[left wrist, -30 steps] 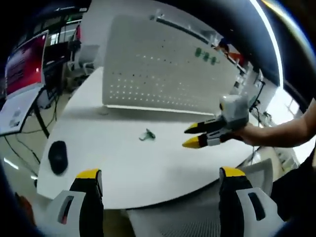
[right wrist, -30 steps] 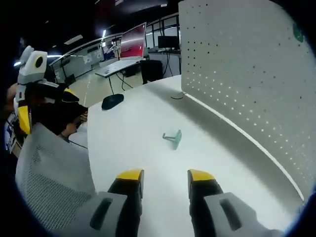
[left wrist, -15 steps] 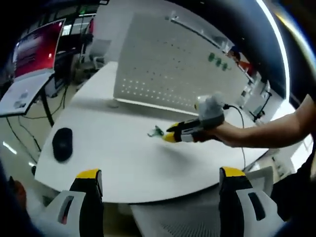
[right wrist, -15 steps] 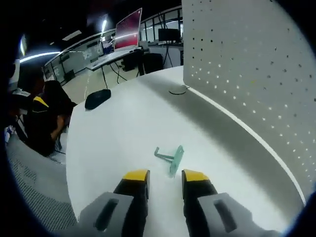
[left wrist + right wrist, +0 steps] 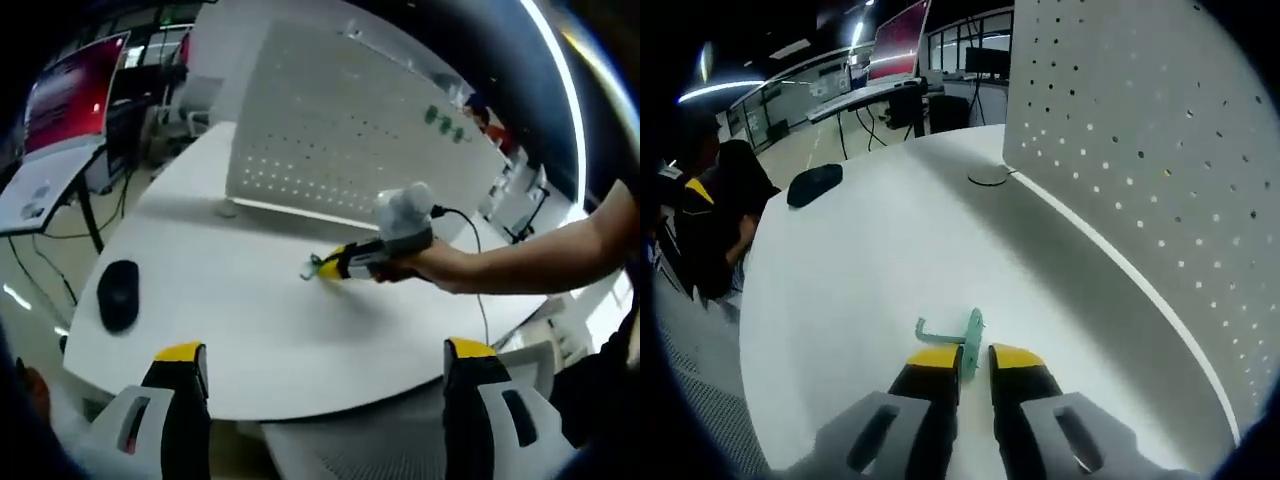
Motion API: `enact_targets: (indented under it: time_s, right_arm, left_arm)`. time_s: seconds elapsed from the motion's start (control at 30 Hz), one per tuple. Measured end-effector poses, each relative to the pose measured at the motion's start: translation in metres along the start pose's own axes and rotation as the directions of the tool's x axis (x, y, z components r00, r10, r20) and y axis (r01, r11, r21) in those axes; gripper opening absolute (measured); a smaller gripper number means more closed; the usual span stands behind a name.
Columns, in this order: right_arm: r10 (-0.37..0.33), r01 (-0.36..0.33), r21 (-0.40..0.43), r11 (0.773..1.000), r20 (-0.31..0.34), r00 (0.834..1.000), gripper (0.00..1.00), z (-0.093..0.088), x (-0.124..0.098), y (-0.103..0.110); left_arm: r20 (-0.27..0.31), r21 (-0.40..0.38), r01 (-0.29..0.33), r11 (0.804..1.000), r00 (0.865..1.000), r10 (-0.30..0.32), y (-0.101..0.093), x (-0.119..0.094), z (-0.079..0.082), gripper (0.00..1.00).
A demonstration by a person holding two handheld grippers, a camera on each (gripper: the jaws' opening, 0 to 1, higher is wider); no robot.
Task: Insert the hook assembly into the mounting plate slot until the hook locks in place.
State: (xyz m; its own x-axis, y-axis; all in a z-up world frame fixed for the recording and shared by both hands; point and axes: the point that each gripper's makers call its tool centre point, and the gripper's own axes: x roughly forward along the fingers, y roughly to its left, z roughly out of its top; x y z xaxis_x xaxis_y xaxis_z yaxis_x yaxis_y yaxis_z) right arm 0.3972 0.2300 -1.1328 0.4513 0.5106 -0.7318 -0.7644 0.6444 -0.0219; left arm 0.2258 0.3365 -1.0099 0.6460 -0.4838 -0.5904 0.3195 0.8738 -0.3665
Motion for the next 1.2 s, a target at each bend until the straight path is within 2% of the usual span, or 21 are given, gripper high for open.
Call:
enact_targets:
  time_s: [0.13,0.4,0.6,0.83,0.97,1.03,1.07,1.13,1.2]
  right_arm:
    - [0.003,-0.003,-0.006,1.0,0.005,1.0,0.01,0.0,0.0,0.0]
    - [-0.015,0.015,0.01,1.0,0.033,0.999,0.0,0.002,-0.004,-0.007]
    - [-0.059,0.057,0.027,0.998,0.099,0.993,0.0,0.016,-0.02,-0.02]
    - [-0.092,0.078,0.084,0.993,0.175,0.98,0.0,0.036,-0.052,-0.039]
    - [-0.11,0.074,0.15,0.986,0.242,0.964,0.0,0.05,-0.081,-0.05]
    - [-0.059,-0.017,0.219,0.976,0.337,0.94,0.0,0.062,-0.096,-0.046]
    - [-0.052,-0.041,0.244,0.969,0.365,0.929,0.0,0.065,-0.104,-0.046]
    - [-0.052,-0.028,0.215,0.976,0.36,0.931,0.0,0.058,-0.119,-0.049]
    - [-0.031,-0.068,0.231,0.971,0.397,0.917,0.0,0.059,-0.129,-0.045]
  left_arm:
    - [-0.007,0.002,-0.003,1.0,1.0,0.003,0.003,0.001,-0.001,0.99]
    - [-0.008,0.01,0.001,1.0,1.0,-0.001,0.002,0.002,-0.001,1.0]
    - [-0.002,0.022,0.009,1.0,1.0,-0.009,-0.001,0.004,0.006,1.0]
    - [0.004,0.054,0.014,0.998,1.0,-0.015,-0.003,0.004,0.017,1.0]
    - [0.009,0.063,0.012,0.998,1.0,-0.012,0.0,0.004,0.023,1.0]
    - [0.008,0.07,0.01,0.997,1.0,-0.011,0.002,0.003,0.025,1.0]
    - [0.009,0.074,0.009,0.997,1.0,-0.01,0.003,0.003,0.026,1.0]
    - [0.011,0.08,0.012,0.997,1.0,-0.013,0.003,0.004,0.031,1.0]
    - [0.009,0.089,0.021,0.996,1.0,-0.022,0.002,0.007,0.035,0.98]
